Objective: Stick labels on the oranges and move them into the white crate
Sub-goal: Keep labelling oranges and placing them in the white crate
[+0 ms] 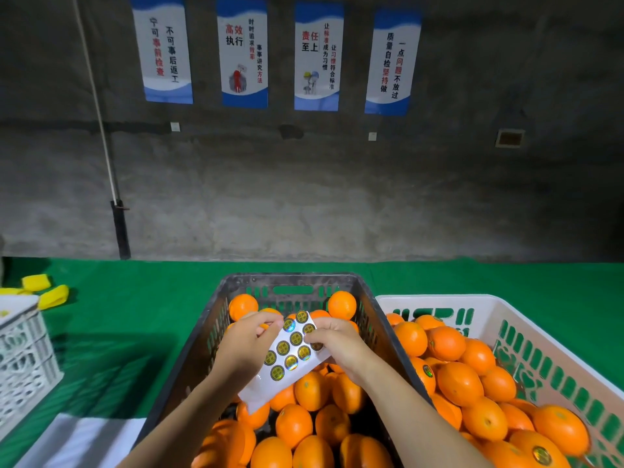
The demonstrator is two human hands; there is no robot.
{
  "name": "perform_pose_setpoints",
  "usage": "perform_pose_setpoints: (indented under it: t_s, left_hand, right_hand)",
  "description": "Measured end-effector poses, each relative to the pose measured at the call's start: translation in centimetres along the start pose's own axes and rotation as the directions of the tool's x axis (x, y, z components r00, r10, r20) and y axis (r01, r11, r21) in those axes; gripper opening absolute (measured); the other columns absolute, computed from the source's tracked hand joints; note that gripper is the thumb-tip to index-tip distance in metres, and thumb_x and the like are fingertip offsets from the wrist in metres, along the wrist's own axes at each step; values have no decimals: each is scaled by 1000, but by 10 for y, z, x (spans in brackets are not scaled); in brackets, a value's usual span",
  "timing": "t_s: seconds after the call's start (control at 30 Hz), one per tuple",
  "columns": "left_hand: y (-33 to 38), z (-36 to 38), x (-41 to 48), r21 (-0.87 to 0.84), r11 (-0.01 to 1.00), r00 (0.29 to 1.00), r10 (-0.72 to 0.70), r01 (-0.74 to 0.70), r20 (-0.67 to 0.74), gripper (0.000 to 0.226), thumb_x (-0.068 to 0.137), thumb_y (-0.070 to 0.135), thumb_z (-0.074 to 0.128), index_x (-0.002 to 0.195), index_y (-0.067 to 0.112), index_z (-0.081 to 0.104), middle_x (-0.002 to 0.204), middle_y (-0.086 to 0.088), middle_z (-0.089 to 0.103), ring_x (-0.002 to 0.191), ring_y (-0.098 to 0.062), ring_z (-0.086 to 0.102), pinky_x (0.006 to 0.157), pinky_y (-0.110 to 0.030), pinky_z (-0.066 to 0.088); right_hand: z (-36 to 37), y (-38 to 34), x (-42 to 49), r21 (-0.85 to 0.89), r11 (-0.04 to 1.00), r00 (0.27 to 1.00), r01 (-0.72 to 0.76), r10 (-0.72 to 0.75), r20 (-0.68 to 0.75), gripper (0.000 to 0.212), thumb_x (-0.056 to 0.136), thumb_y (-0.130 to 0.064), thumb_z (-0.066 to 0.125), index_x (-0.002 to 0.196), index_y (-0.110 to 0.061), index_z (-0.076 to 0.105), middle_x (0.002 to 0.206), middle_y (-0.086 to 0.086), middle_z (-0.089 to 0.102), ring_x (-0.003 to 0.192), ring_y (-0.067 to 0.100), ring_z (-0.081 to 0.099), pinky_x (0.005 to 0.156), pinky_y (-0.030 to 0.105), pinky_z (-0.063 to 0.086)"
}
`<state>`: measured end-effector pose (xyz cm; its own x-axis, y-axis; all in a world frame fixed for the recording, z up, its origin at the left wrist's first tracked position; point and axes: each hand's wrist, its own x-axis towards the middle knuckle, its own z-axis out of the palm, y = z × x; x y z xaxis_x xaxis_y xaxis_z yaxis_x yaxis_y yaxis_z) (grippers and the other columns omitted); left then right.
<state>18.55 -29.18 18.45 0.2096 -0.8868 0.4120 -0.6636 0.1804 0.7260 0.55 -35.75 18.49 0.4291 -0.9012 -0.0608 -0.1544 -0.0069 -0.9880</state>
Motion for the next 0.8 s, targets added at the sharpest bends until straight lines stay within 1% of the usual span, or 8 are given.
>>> perform_pose_setpoints:
  t_s: [0.13, 0.23, 0.37, 0.5, 0.57, 0.7, 0.73, 0.8]
  left_hand:
    - [1, -2, 1, -85, 996, 1000, -20, 20, 7, 18, 95, 24, 60, 86, 37, 69, 86, 13, 66, 78, 8, 58, 60, -9, 41]
    - [-2, -2, 2, -121, 992, 999, -38, 39, 3, 21, 93, 22, 64, 80, 38, 70, 74, 18, 66, 72, 3, 59, 60, -20, 42]
    - [-4, -2, 3, -102, 994, 999, -43, 42, -13, 20, 92, 24, 63, 79, 37, 68, 79, 11, 66, 74, -5, 60, 64, -30, 49]
    - [-5, -2, 4, -24, 999, 999, 44, -45, -11, 22, 93, 26, 61, 80, 42, 64, 88, 13, 60, 80, 1, 55, 65, -23, 41]
    - [-7, 0, 3, -1, 998, 998, 63, -63, 8, 22, 94, 27, 61, 80, 44, 62, 91, 16, 59, 83, 2, 55, 66, -21, 41]
    - [-4, 1, 6, -39, 998, 998, 47, -48, -33, 25, 94, 26, 61, 78, 45, 59, 92, 19, 57, 85, 4, 55, 68, -18, 39]
    - [-3, 0, 8, -42, 998, 998, 48, -50, -50, 25, 94, 27, 60, 79, 46, 59, 91, 19, 57, 85, 4, 55, 68, -18, 39]
    - [1, -5, 7, -3, 999, 998, 38, -39, -57, 23, 95, 26, 59, 81, 45, 58, 90, 20, 58, 84, 2, 56, 68, -18, 40]
  right_hand:
    - [3, -2, -3, 24, 1000, 1000, -14, 13, 26, 17, 87, -8, 65, 86, -18, 79, 96, 6, 78, 91, 23, 75, 75, 33, 59]
    - [3, -2, -3, 52, 998, 999, -22, 20, 36, 17, 87, -11, 65, 92, -19, 79, 98, 7, 78, 93, 24, 74, 77, 35, 58]
    - [3, -4, -2, 86, 995, 999, -50, 50, 3, 14, 90, -19, 66, 96, -19, 79, 98, 5, 78, 92, 22, 74, 74, 31, 56]
    - [4, -4, -1, 60, 992, 994, -107, 109, -25, 12, 90, -19, 70, 96, -11, 77, 100, 13, 77, 91, 28, 71, 74, 34, 54]
    - [5, -4, 0, 99, 982, 984, -162, 168, -53, 10, 88, -16, 72, 95, -10, 75, 98, 17, 76, 83, 29, 69, 66, 32, 53]
    - [2, -2, 3, 188, 951, 956, -246, 270, -117, 7, 86, -10, 72, 84, -9, 66, 67, 11, 65, 56, 24, 59, 49, 28, 46]
    - [1, -1, 5, 200, 947, 948, -253, 284, -144, 8, 87, -10, 71, 83, -9, 64, 68, 13, 64, 56, 25, 57, 51, 30, 45]
    - [-1, 1, 6, 165, 956, 932, -243, 277, -233, 4, 90, -11, 68, 90, -7, 68, 88, 22, 67, 69, 29, 59, 60, 36, 48]
